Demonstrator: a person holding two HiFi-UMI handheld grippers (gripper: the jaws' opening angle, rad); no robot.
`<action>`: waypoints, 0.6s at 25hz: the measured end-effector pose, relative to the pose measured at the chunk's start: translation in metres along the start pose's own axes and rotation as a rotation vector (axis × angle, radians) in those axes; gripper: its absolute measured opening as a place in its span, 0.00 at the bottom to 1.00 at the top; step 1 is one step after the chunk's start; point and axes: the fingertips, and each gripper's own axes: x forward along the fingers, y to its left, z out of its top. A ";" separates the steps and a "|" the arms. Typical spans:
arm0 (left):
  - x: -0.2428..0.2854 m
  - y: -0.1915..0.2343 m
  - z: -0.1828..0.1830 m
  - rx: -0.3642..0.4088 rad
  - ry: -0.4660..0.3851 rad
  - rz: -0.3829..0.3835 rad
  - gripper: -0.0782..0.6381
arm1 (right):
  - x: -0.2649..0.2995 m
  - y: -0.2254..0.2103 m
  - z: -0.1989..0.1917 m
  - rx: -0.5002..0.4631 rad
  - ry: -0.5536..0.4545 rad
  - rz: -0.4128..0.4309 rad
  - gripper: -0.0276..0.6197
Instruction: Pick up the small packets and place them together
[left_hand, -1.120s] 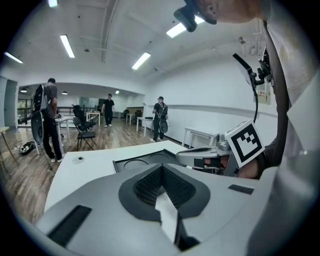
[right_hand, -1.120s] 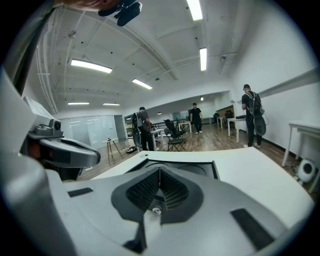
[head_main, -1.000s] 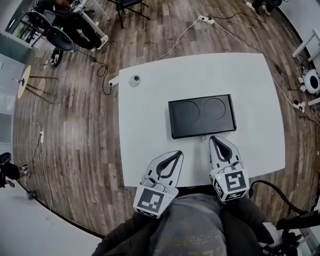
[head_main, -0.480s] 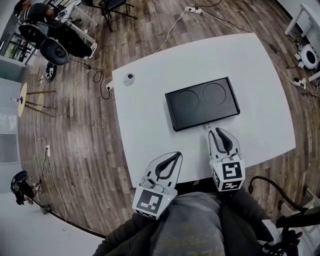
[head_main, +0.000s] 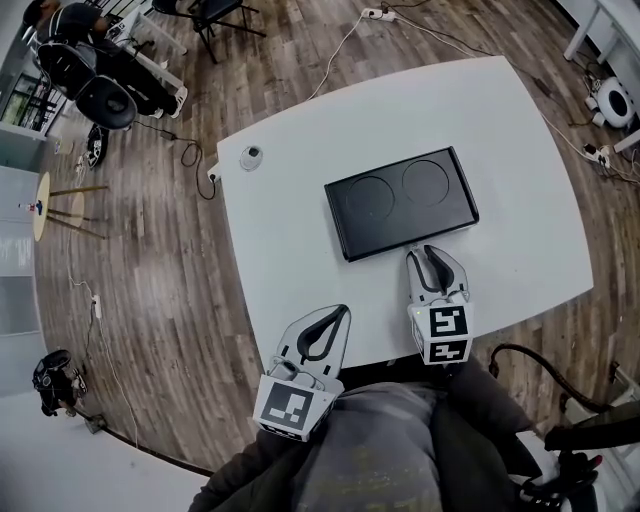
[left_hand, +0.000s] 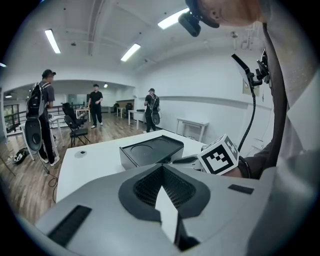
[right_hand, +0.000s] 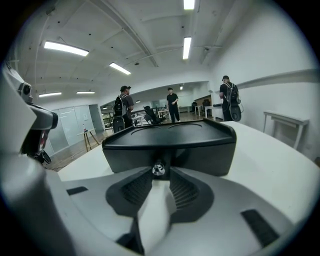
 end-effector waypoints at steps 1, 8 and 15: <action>0.000 0.001 -0.001 0.004 -0.002 0.000 0.11 | 0.001 0.000 -0.001 -0.004 0.006 -0.008 0.19; 0.000 0.010 0.000 -0.005 -0.003 -0.004 0.11 | 0.011 0.000 -0.006 -0.014 0.066 -0.031 0.20; -0.005 0.016 0.002 -0.006 -0.018 0.007 0.11 | 0.017 -0.002 -0.008 -0.017 0.114 -0.045 0.20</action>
